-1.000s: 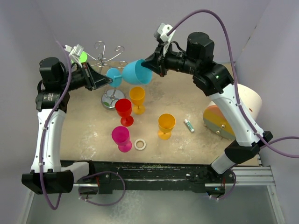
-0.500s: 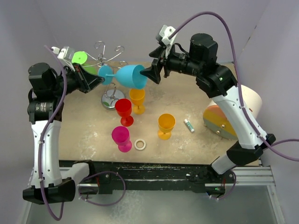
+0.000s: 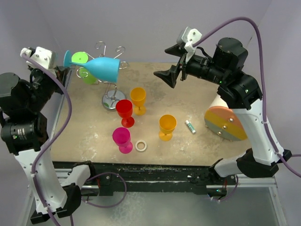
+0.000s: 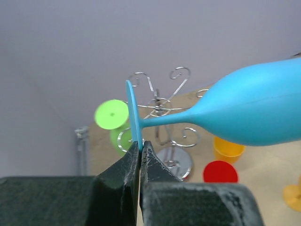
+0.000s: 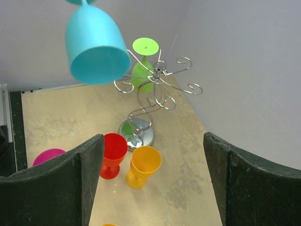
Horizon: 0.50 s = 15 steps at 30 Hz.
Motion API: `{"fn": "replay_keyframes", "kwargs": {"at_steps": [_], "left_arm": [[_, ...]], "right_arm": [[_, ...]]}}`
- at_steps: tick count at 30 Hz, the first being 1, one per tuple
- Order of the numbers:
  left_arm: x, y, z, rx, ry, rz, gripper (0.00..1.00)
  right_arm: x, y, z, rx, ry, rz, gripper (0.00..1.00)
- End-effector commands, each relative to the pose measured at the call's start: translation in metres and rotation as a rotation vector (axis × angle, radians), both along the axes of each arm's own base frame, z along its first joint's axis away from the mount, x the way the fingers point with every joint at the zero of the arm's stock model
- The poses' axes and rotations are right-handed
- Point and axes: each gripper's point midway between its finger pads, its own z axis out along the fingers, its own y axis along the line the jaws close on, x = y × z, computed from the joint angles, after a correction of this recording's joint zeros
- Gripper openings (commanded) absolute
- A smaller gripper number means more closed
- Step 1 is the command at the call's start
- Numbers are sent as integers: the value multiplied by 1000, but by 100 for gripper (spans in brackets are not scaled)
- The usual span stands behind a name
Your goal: Place the wine glass upside down on the wine glass rack
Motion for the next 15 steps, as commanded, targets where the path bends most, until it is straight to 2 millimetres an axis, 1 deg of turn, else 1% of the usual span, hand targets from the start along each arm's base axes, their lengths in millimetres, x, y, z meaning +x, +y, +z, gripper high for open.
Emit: {"fn": "replay_keyframes", "kwargs": {"at_steps": [1,2,6,10,15], "left_arm": [[-13,27,13,337,-38,91,0],[-19,29,1,412,17,70,0],[-27,48,-17,619,91,101,0],[-33,55,-39,780,154,53,0],[-28,59,-55,925,191,-18,0]], "right_arm": [[0,-6,-4,-22,-15,10,88],[1,-7,-6,-24,-12,7,88],[2,-9,-10,-29,-8,2,88],[3,-10,-13,-34,-3,1,88],[5,-11,-17,-40,2,-3,89]]}}
